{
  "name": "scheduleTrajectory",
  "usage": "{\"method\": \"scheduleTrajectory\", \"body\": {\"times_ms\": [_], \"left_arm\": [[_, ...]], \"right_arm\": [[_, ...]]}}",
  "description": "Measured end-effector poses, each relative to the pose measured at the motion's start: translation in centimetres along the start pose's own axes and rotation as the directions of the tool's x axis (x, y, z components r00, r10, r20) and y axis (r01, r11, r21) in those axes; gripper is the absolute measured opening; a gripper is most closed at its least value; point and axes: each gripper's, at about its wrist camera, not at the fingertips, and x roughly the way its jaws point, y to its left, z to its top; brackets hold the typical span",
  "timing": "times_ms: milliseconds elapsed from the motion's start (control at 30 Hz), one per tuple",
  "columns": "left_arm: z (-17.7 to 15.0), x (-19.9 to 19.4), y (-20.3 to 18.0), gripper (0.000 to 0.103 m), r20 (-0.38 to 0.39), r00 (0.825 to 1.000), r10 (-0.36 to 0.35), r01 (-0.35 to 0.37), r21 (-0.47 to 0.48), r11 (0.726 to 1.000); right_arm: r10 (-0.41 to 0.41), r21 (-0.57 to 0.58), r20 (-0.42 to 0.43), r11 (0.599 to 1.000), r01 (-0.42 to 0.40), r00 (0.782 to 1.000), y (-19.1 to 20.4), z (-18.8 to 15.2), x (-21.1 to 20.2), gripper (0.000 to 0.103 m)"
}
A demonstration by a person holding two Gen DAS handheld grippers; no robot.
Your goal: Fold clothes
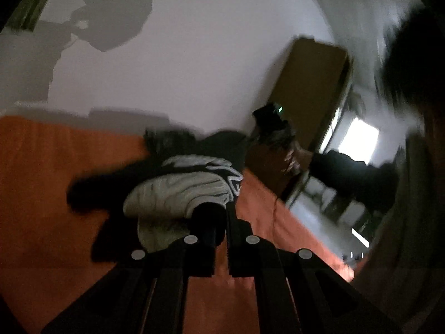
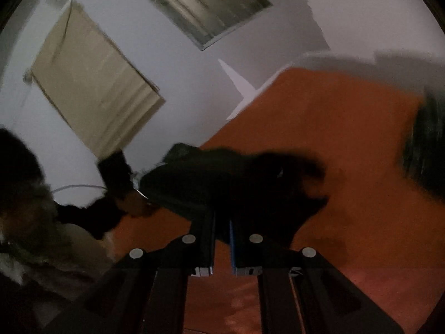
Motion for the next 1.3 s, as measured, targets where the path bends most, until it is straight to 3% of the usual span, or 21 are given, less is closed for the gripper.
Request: {"method": "scheduleTrajectory", "body": {"times_ms": [133, 200, 300, 400, 500, 600, 733, 767, 833, 867, 933, 1000, 1133, 1300], "left_arm": [[-10.2, 3.5, 1.0, 0.006, -0.149, 0.987, 0.059, -0.076, -0.108, 0.991], [-14.9, 5.3, 1.0, 0.006, -0.233, 0.97, 0.062, -0.101, -0.159, 0.982], [-18.9, 6.0, 0.2, 0.006, -0.282, 0.955, 0.087, -0.139, -0.168, 0.976], [-18.9, 6.3, 0.0, 0.007, -0.276, 0.955, 0.112, -0.157, -0.148, 0.976], [-19.0, 6.0, 0.9, 0.008, -0.302, 0.946, 0.116, -0.161, -0.13, 0.978], [-19.1, 4.5, 2.4, 0.025, -0.356, 0.924, 0.141, -0.199, -0.131, 0.971], [-18.5, 2.3, 4.4, 0.027, -0.433, 0.889, 0.146, -0.232, -0.154, 0.96], [-17.8, 1.5, 5.2, 0.03, -0.444, 0.883, 0.15, -0.248, -0.171, 0.954], [-16.2, -0.2, 7.0, 0.043, -0.437, 0.881, 0.18, -0.297, -0.215, 0.93], [-14.7, -1.1, 8.2, 0.052, -0.411, 0.876, 0.252, -0.366, -0.226, 0.903], [-12.0, -1.5, 10.0, 0.063, -0.346, 0.878, 0.331, -0.429, -0.262, 0.864], [-9.9, -0.3, 11.7, 0.065, -0.333, 0.876, 0.349, -0.451, -0.309, 0.837], [-7.0, 5.7, 14.7, 0.065, -0.379, 0.866, 0.325, -0.463, -0.366, 0.807], [-5.7, 12.0, 16.8, 0.065, -0.425, 0.837, 0.344, -0.504, -0.355, 0.788]], "right_arm": [[0.026, 0.224, 0.024, 0.974, -0.031, 0.999, -4.1, -14.0, 5.5, 0.007], [-0.006, 0.314, -0.026, 0.949, 0.014, 1.0, -6.0, -19.4, 7.9, 0.007], [-0.001, 0.403, -0.073, 0.915, 0.031, 0.997, -7.0, -25.5, 11.2, 0.007], [-0.02, 0.4, -0.091, 0.915, 0.055, 0.996, -6.5, -28.2, 11.1, 0.007], [-0.037, 0.396, -0.083, 0.916, 0.067, 0.996, -6.0, -28.4, 9.6, 0.007], [-0.07, 0.349, -0.103, 0.932, 0.102, 0.992, -5.8, -29.0, 7.8, 0.007], [-0.085, 0.374, -0.133, 0.918, 0.129, 0.988, -5.7, -28.7, 8.9, 0.011], [-0.074, 0.396, -0.138, 0.91, 0.123, 0.988, -6.2, -28.7, 7.9, 0.014], [-0.087, 0.42, -0.153, 0.896, 0.144, 0.984, -6.1, -28.2, 6.0, 0.037], [-0.095, 0.418, -0.145, 0.896, 0.148, 0.985, -5.7, -27.8, 4.7, 0.043], [-0.116, 0.404, -0.123, 0.901, 0.157, 0.986, -5.1, -26.5, 2.2, 0.061], [-0.181, 0.383, -0.078, 0.902, 0.198, 0.98, -5.0, -24.6, 0.3, 0.061], [-0.387, 0.323, 0.019, 0.875, 0.36, 0.922, -5.9, -19.5, 1.4, 0.061], [-0.521, 0.272, 0.015, 0.823, 0.498, 0.853, -8.2, -14.4, 7.9, 0.061]]}}
